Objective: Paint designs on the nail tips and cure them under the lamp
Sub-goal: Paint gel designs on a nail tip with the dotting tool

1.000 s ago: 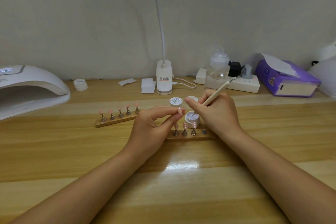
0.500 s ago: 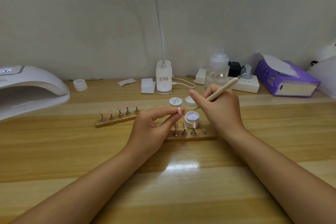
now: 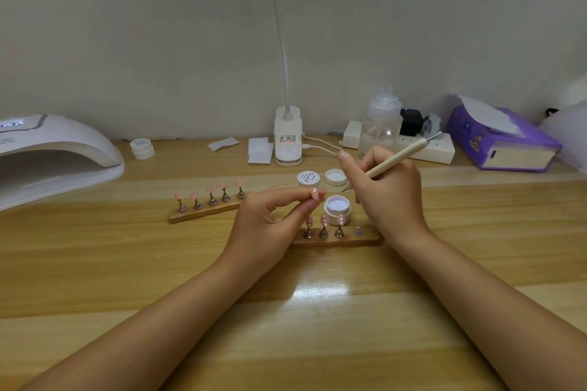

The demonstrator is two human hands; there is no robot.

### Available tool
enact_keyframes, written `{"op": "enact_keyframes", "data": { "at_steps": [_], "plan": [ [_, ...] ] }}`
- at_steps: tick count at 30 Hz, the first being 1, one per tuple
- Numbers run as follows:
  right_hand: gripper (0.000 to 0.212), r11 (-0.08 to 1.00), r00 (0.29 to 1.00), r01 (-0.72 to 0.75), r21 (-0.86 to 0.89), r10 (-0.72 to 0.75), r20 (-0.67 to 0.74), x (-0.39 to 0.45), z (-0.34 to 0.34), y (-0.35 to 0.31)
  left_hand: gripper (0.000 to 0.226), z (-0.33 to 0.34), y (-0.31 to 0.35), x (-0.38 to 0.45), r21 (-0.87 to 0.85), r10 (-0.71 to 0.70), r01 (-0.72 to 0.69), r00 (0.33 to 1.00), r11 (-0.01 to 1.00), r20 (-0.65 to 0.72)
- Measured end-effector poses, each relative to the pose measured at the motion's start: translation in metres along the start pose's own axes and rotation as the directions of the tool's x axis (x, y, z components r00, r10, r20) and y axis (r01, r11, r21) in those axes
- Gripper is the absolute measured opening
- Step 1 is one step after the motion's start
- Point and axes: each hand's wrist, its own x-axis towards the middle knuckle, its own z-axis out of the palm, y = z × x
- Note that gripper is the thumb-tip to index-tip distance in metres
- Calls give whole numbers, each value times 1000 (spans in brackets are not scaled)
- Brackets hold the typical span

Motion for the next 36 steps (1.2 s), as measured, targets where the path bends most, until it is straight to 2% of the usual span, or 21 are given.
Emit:
{"op": "enact_keyframes", "data": {
  "at_steps": [2, 4, 6, 8, 12, 15, 20, 31, 36],
  "plan": [
    [30, 995, 999, -14, 96, 11, 32, -1, 1, -4, 27, 0, 0, 0, 3, 3, -3, 1000, 1000, 3],
    [20, 963, 997, -38, 267, 19, 71, -1, 1, -13, 28, -1, 0, 0, 11, 5, -5, 1000, 1000, 1],
    [20, 903, 992, -83, 422, 34, 121, 1, 1, -21, 28, -1, 0, 0, 9, 6, -6, 1000, 1000, -6],
    [21, 858, 983, -133, 496, 49, 178, -1, 2, -26, 26, -1, 0, -1, 6, 7, -7, 1000, 1000, -11],
    [32, 846, 966, -182, 502, 58, 252, -8, 6, -29, 23, -2, -1, -1, 24, 26, -26, 1000, 999, -10],
    [42, 869, 969, -175, 462, 70, 235, -9, 9, -27, 25, -2, -2, -1, 26, 35, -35, 999, 999, -11],
    [33, 905, 980, -120, 409, 42, 196, -9, 9, -26, 28, -2, -2, -1, 26, 50, -50, 999, 998, -1],
    [39, 900, 972, -130, 416, 33, 231, -10, 10, -25, 26, -2, -3, -1, 32, 37, -37, 999, 999, 11],
    [35, 904, 972, -129, 408, 33, 233, -10, 10, -26, 28, -2, -1, -1, 27, 41, -41, 999, 999, 16]
  ]
}}
